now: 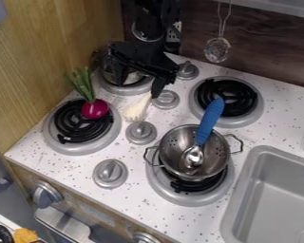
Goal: Put the silver pot inside the silver bowl upper left of the burner
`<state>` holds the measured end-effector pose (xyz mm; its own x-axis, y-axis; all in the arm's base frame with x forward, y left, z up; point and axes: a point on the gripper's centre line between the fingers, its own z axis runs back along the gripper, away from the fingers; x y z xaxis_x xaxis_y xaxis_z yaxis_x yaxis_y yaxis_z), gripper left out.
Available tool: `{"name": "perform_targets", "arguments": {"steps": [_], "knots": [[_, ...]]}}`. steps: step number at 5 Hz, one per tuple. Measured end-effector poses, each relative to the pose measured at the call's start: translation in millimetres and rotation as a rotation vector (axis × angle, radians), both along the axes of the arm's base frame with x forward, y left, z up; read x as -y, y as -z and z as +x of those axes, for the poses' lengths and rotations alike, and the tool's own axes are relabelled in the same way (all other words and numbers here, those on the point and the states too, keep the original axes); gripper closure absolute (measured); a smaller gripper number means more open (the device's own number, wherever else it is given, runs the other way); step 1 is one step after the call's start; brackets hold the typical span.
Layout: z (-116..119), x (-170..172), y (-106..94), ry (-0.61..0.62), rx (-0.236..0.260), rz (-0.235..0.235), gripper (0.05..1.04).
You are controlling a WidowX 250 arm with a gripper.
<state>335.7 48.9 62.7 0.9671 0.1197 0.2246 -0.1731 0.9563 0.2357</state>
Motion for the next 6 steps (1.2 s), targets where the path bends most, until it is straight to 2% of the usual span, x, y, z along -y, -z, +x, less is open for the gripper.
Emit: {"name": "perform_targets", "arguments": {"steps": [1,2,3,4,5,6], "knots": [[-4,1,9.2,-0.002,-0.028,-0.003,0.083],[-14,20,7.9,0.051,-0.029,-0.003,0.083],[-22,39,-7.4,0.07,-0.073,-0.041,0.083],[-36,88,-27.1,0.186,-0.091,-0.123,0.083],[-61,132,-13.3,0.268,-0.115,-0.136,0.083],[-80,161,5.1,0.315,-0.077,-0.12,0.083]]}}
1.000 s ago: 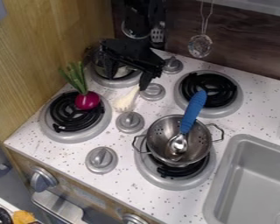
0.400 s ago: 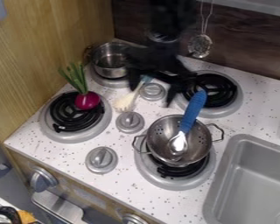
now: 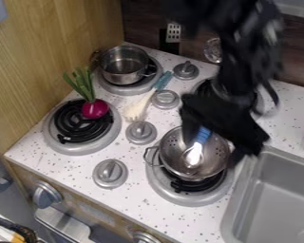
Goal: Put the silver pot inside the silver bowl upper left of the burner
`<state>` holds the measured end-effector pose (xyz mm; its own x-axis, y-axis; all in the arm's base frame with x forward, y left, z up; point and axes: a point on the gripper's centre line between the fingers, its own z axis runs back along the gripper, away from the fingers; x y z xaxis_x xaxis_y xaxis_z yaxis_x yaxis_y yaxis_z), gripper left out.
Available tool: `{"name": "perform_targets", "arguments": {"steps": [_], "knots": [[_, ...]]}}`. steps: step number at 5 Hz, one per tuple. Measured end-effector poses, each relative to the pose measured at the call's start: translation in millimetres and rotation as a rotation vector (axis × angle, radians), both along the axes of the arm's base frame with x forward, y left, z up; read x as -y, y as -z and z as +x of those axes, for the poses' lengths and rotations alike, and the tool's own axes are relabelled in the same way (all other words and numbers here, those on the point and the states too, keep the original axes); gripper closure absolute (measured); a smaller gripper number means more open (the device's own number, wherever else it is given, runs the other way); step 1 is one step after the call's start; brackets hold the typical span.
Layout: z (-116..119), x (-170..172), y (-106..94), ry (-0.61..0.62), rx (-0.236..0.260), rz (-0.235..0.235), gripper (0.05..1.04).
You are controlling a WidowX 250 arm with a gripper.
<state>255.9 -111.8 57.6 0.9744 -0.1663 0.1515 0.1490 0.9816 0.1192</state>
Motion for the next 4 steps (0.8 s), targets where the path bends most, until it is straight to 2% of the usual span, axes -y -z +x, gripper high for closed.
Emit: {"name": "perform_targets", "arguments": {"steps": [1,2,3,4], "knots": [[-6,5,18.8,0.057,0.022,0.056,0.083],[-6,3,31.7,0.125,0.065,0.09,0.083],[-2,2,47.9,0.208,0.078,0.121,0.083],[1,1,52.1,0.234,0.086,0.14,0.083]]}}
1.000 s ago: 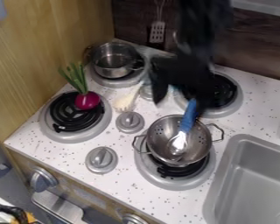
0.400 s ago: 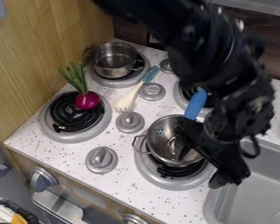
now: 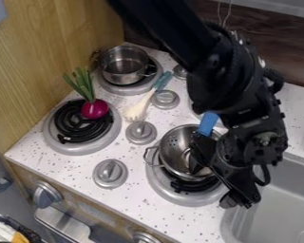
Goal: Put the silver pot inside the silver bowl upper left of the burner
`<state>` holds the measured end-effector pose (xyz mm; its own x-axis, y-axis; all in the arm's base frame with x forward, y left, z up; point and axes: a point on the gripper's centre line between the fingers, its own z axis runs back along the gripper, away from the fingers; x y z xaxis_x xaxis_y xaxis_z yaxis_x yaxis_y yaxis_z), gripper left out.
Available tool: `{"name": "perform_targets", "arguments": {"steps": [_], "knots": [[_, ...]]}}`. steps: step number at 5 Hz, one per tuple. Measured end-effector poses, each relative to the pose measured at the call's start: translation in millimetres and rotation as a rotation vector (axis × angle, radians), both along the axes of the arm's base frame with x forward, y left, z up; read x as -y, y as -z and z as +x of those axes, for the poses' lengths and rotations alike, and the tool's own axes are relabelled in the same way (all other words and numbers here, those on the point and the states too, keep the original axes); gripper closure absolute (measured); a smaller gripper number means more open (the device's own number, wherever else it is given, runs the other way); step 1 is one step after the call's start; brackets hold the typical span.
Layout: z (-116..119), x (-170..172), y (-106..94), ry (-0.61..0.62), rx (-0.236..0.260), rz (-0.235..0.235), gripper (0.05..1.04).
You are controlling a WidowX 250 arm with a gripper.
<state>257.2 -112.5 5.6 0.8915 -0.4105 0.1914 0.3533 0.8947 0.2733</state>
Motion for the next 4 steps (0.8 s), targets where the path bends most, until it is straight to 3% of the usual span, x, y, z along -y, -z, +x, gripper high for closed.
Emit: {"name": "perform_targets", "arguments": {"steps": [2,4], "knots": [[1,2,3.6,0.048,-0.008,0.001,0.133],[5,-5,16.0,0.068,-0.018,0.023,0.71]]}}
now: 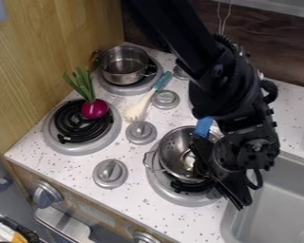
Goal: Put the silver pot inside the silver bowl upper left of the burner
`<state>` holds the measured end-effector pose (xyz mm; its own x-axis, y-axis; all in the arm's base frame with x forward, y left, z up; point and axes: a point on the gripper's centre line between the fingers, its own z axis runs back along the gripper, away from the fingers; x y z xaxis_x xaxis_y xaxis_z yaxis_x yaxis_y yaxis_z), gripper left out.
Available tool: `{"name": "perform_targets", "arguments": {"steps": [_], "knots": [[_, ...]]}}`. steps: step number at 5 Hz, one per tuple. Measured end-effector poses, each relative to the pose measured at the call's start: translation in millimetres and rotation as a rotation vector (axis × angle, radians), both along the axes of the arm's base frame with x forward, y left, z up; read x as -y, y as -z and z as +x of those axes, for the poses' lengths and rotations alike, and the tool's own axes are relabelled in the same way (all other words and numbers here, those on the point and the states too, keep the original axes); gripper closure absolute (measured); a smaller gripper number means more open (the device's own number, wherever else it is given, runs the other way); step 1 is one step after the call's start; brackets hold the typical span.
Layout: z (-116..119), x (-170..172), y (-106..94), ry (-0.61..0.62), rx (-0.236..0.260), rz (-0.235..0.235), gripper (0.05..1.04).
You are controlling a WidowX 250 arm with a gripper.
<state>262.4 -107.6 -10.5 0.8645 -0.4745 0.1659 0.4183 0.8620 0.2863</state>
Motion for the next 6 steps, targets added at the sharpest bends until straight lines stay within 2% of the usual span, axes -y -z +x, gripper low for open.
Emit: {"name": "perform_targets", "arguments": {"steps": [1,2,3,5,6], "knots": [[3,-1,-1.1,0.008,0.006,0.014,0.905],[7,-4,-4.0,0.018,0.014,0.047,0.991],[8,-7,-5.5,0.035,0.019,0.072,1.002],[16,-21,-16.2,0.114,0.042,0.195,1.01],[26,-30,-27.3,0.144,0.08,0.224,1.01]]}}
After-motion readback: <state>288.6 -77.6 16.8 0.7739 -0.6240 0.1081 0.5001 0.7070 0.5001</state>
